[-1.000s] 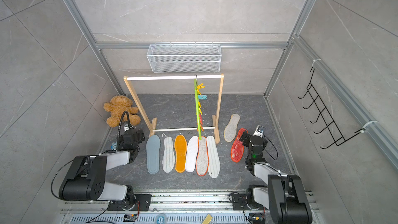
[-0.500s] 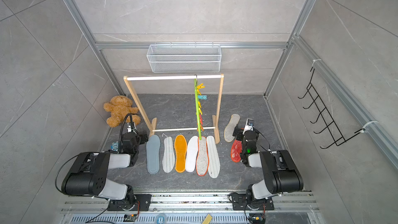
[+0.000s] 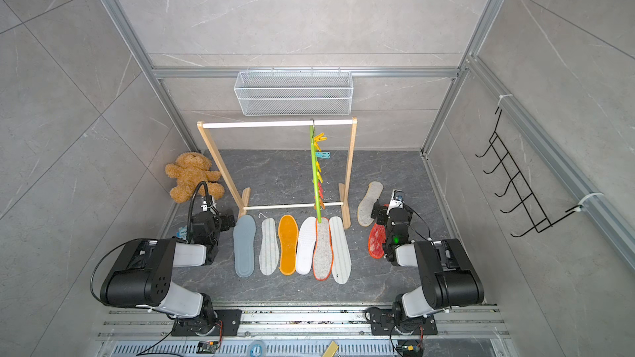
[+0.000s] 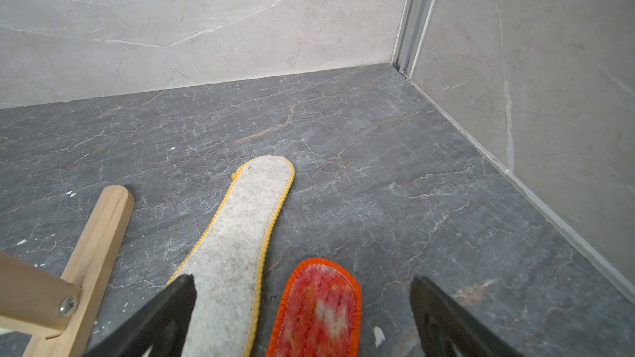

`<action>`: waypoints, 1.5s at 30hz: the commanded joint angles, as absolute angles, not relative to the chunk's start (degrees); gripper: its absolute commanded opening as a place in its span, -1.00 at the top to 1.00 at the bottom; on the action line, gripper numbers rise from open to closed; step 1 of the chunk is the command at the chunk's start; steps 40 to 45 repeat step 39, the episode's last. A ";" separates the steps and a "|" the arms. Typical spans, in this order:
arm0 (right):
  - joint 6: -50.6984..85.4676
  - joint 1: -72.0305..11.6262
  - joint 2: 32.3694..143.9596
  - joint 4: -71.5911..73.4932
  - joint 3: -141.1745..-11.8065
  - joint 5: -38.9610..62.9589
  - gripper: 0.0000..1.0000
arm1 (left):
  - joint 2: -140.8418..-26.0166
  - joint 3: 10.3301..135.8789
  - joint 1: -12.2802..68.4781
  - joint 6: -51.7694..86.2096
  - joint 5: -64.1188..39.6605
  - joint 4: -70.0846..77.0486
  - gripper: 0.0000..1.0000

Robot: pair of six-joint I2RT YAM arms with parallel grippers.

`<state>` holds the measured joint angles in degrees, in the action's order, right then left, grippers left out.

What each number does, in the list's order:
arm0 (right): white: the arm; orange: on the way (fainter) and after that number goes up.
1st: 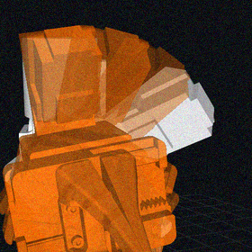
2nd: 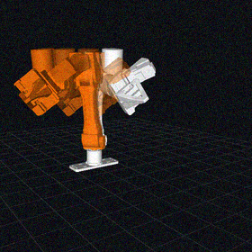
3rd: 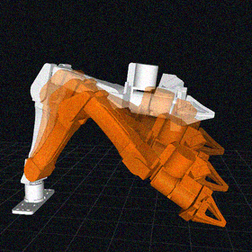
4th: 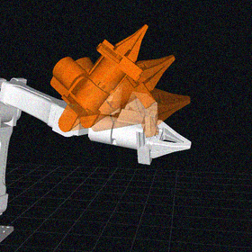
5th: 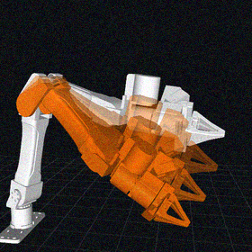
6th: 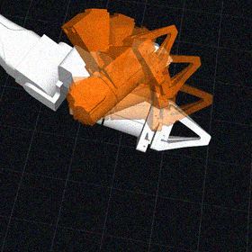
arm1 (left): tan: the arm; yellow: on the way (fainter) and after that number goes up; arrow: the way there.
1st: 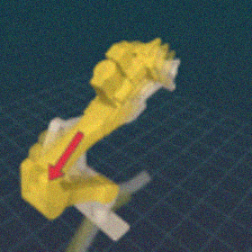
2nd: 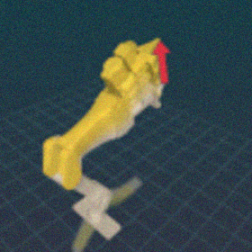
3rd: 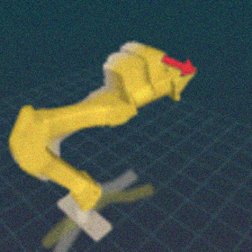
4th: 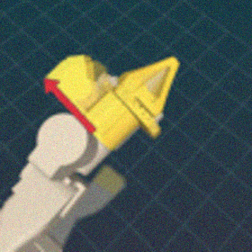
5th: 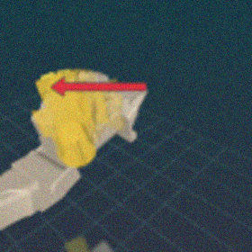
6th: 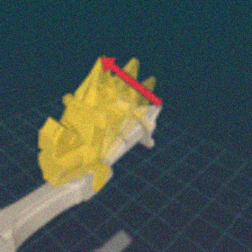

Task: Take the shoe insoles off the hanger
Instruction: Reset both arms

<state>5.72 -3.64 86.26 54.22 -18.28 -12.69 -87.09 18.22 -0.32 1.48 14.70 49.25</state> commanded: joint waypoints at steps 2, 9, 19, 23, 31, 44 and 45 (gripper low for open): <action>4.65 -3.87 86.04 55.78 -17.33 -13.52 -0.99 | -86.57 19.52 -0.61 2.29 15.01 51.37 -1.00; 4.71 -3.78 86.15 53.75 -18.43 -13.62 -1.00 | -86.57 19.53 -0.62 2.29 14.95 51.33 -1.00; 4.72 -3.86 86.25 53.70 -18.54 -13.68 -1.00 | -86.57 19.68 -0.62 2.29 15.00 51.33 -1.00; 4.75 -3.86 86.22 53.69 -18.54 -13.62 -1.00 | -86.58 19.68 -0.61 2.31 15.03 51.25 -1.00; 3.87 -3.97 86.75 52.50 -19.48 -12.49 -1.00 | -86.62 19.66 -0.61 2.29 15.02 51.25 -1.00; 3.96 -3.97 86.37 52.89 -19.04 -12.31 -1.00 | -86.61 19.61 -0.62 2.29 15.02 51.24 -1.00; 3.96 -3.97 86.37 52.89 -19.04 -12.31 -1.00 | -86.61 19.61 -0.62 2.29 15.02 51.24 -1.00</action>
